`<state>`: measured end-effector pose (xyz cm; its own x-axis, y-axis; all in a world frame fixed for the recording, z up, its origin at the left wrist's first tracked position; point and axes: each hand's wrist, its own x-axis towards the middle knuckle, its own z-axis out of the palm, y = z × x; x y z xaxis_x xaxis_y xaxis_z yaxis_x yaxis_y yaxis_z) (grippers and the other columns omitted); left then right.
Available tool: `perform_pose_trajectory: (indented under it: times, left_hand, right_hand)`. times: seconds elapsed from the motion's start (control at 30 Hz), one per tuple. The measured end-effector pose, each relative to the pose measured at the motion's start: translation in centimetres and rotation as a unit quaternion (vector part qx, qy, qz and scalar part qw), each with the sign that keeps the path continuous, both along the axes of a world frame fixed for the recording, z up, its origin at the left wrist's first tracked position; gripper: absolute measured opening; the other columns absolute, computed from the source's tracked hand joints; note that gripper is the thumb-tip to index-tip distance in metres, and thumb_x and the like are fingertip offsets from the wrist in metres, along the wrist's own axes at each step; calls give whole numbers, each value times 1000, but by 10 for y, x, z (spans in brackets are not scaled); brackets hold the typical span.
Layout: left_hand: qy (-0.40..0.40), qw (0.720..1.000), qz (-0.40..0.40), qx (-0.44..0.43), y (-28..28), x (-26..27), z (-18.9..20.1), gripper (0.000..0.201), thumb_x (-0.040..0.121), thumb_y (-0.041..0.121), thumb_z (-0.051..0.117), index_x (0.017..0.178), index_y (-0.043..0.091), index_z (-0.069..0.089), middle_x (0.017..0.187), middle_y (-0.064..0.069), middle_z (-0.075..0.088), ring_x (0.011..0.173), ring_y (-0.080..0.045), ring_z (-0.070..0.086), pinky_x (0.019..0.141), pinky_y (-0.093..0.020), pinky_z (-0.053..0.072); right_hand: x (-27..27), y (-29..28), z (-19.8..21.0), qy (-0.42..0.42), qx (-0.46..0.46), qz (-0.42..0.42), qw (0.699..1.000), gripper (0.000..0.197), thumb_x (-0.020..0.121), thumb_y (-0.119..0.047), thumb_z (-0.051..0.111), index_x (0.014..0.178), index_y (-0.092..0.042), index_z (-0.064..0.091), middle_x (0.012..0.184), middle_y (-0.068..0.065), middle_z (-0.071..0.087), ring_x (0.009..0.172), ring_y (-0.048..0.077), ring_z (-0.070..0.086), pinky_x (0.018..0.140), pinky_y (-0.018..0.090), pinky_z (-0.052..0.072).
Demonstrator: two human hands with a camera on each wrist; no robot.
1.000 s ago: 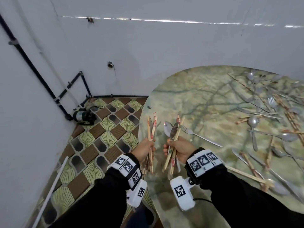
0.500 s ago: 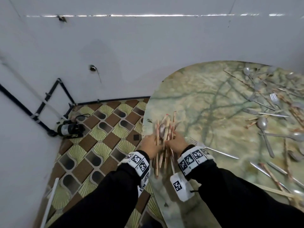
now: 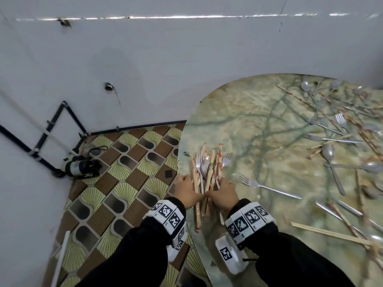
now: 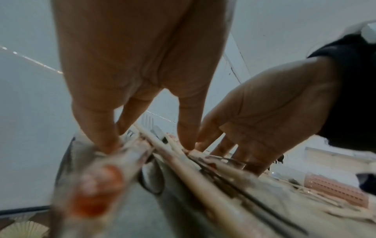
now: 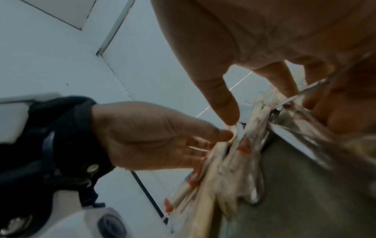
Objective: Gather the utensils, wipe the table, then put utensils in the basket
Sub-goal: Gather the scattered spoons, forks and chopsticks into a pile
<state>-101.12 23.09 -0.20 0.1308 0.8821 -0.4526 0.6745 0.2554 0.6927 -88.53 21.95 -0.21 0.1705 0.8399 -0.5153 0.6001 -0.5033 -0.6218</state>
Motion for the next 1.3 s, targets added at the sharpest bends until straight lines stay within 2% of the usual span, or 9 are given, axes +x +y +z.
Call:
perform_pose_trajectory:
  times: [0.1,0.4,0.6,0.73,0.83,0.97,1.13,1.2,1.3]
  left_hand:
    - [6,1000,-20,6,5,9,4,40,83,17,62,121,10,52,123,-9,34,117,-25,41,103,-25,33]
    - [-28,999,-28,-11,38,36,23,38,94,17,46,130,5,47,135,-18,35,123,-32,42,106,-28,31]
    - [-66,997,-30,-1,41,34,16,48,82,0,56,129,6,47,117,-18,58,105,-34,60,96,-44,48]
    - [-80,997,-19,10,39,31,5,51,76,13,66,124,14,49,114,-11,62,102,-27,62,95,-45,49]
    - [-82,997,-2,-1,47,28,-22,68,57,35,69,121,24,49,114,-7,61,102,-25,62,95,-46,49]
    - [-86,996,12,-15,48,24,-28,90,46,43,69,129,24,42,122,-6,56,108,-25,58,97,-47,47]
    - [-85,996,9,-28,29,23,20,72,78,9,70,138,5,32,133,-13,48,120,-27,49,97,-32,39]
    - [-87,996,-1,-31,30,21,21,70,79,5,69,138,5,32,133,-15,48,110,-24,53,97,-34,42]
    - [-90,995,-6,-42,34,17,22,71,78,4,70,138,6,31,128,-14,50,95,-19,53,96,-37,47]
  right_hand:
    - [-7,6,0,12,34,1,999,36,86,-15,53,121,-8,51,121,19,48,111,33,47,98,35,40]
    - [-2,38,13,-12,86,17,996,35,91,-9,44,126,-3,51,130,21,53,120,36,48,103,38,38]
    - [55,33,27,-221,44,62,972,29,90,-10,46,116,-1,57,122,17,57,113,32,55,94,36,46]
    - [90,24,33,-352,-46,67,932,29,90,-19,51,116,-8,57,122,10,57,115,29,53,97,38,40]
    - [99,20,30,-394,-80,103,910,28,91,-21,49,116,-12,56,122,8,57,117,27,51,99,37,36]
    - [101,18,26,-384,-86,152,907,27,93,-14,45,117,-10,55,121,9,59,115,26,54,96,35,40]
    - [99,24,29,-295,-64,176,937,12,94,-16,45,102,-11,51,112,11,60,101,29,58,81,34,43]
    - [91,28,38,-260,6,147,954,4,94,-15,47,92,-12,46,97,8,54,89,24,53,73,29,36]
    - [72,40,47,-181,101,59,977,24,90,-11,54,71,-15,40,86,6,49,83,19,46,72,26,34]
